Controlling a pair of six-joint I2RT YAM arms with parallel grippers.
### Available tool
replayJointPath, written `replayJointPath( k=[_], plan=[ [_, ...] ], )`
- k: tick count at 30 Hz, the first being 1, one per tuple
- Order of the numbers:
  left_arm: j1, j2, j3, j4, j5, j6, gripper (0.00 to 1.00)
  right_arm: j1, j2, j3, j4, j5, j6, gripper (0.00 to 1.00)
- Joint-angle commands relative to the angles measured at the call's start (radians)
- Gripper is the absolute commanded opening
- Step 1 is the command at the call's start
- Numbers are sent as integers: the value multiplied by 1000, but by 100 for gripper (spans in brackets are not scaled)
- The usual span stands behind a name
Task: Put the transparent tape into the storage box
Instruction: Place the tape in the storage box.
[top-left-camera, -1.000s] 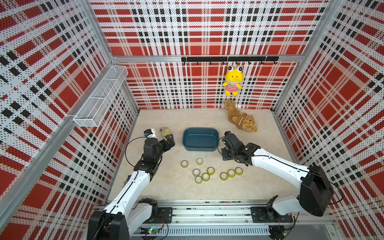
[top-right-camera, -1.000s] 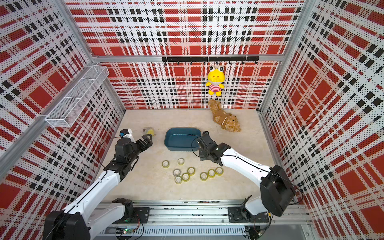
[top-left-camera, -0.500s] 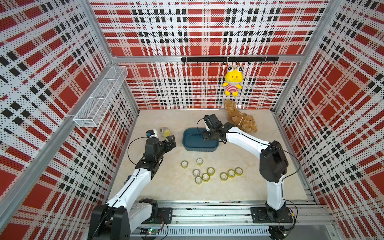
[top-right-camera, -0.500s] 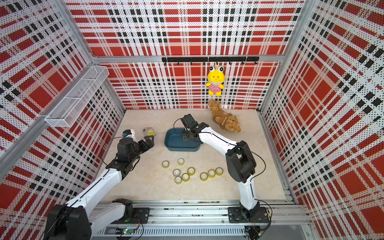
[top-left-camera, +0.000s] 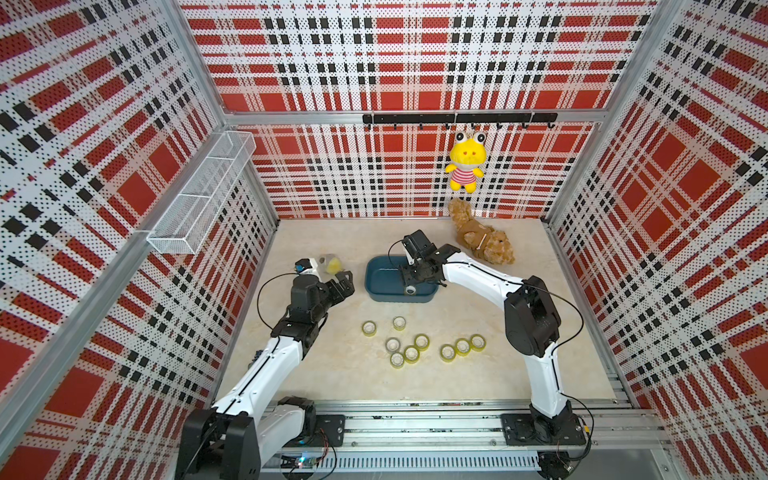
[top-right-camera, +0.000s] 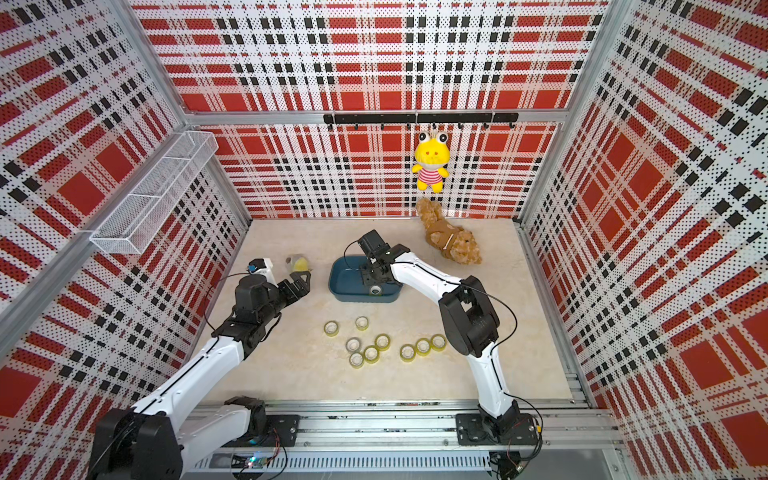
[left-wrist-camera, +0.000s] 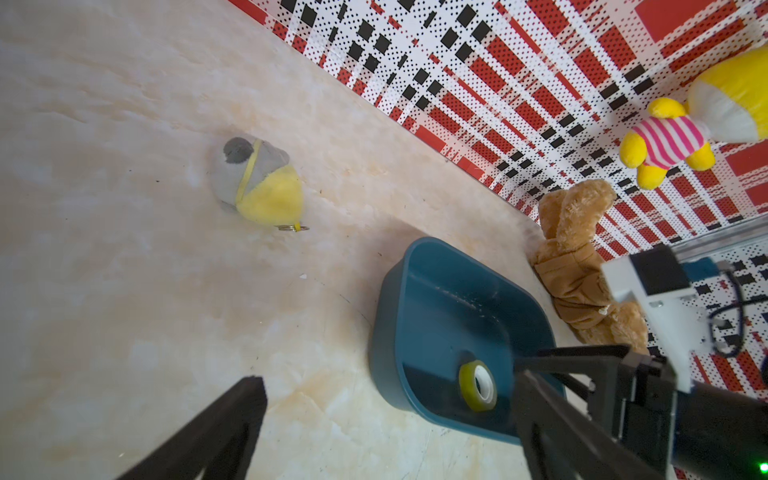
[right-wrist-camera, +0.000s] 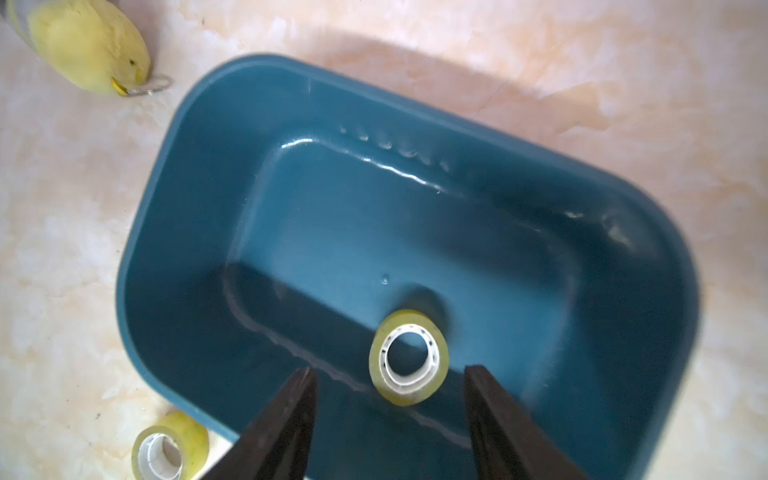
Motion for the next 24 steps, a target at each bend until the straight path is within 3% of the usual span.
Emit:
replayJointPath(
  k=[1,9,15,19,24],
  plan=[
    [-90,15,46,-20,-45,9,99,-21,-148,-38,-8,41,-11,64],
    [-253,106,76,-86,-118,1,98,-92,-451,-318,3,53,-14,65],
    [-346,165,113,-131,-163,7,97,-99,-666,-584,-89,160,18,64],
    [-383,193,147,-154,-173,33,88,-99,-787,-726,-164,207,79,63],
    [-403,232,208,-255,-247,70,89,-98,-892,-864,-179,160,164,62]
  ],
)
